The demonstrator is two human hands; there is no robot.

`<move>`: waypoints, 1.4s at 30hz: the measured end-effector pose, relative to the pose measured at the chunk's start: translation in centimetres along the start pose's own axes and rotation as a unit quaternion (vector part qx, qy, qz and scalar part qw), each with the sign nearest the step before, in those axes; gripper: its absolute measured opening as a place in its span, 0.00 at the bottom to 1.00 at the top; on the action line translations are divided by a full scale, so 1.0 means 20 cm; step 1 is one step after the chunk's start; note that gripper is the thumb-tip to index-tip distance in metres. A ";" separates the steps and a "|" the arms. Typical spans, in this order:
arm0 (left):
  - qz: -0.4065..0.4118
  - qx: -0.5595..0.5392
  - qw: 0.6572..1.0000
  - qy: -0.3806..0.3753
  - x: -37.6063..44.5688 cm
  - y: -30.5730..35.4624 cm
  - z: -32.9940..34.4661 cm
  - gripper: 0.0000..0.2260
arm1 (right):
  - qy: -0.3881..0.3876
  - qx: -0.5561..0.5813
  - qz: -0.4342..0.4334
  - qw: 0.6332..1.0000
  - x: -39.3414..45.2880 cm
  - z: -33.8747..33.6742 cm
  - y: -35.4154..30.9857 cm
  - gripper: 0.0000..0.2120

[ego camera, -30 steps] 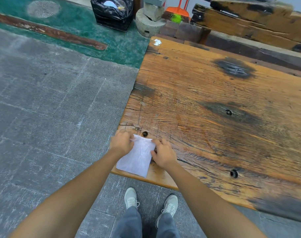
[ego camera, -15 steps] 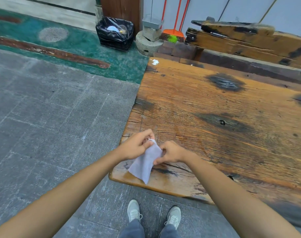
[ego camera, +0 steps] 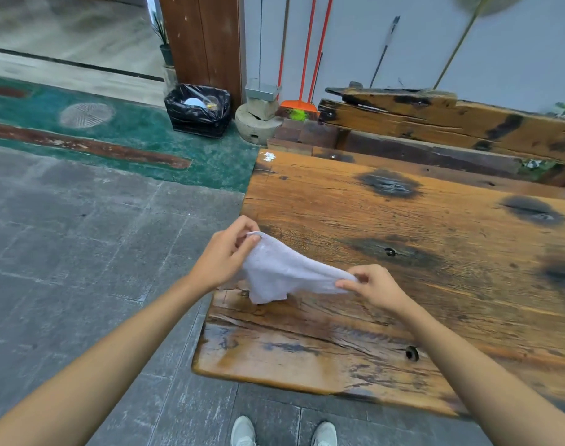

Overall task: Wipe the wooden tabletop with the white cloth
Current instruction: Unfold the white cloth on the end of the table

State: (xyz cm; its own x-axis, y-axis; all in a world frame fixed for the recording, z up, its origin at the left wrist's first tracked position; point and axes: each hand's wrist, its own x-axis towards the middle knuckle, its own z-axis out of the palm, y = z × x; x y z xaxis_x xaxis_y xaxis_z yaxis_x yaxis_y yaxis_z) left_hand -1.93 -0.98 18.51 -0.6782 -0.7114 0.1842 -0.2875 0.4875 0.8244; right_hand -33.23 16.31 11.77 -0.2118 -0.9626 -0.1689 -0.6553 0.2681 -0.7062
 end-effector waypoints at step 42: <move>-0.232 0.301 0.921 -0.082 -0.05 -0.79 0.40 0.20 | 0.066 -0.164 0.260 0.949 0.34 0.75 0.05 0.23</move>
State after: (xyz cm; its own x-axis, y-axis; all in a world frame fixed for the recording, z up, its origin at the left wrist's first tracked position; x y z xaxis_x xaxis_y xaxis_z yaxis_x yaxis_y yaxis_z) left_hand -2.21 -3.91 1.00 -0.4666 -0.8520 -0.2375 -0.8619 0.3776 0.3385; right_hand -24.40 9.42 -0.35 -0.6426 -0.6896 -0.3338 -0.6233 0.7240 -0.2956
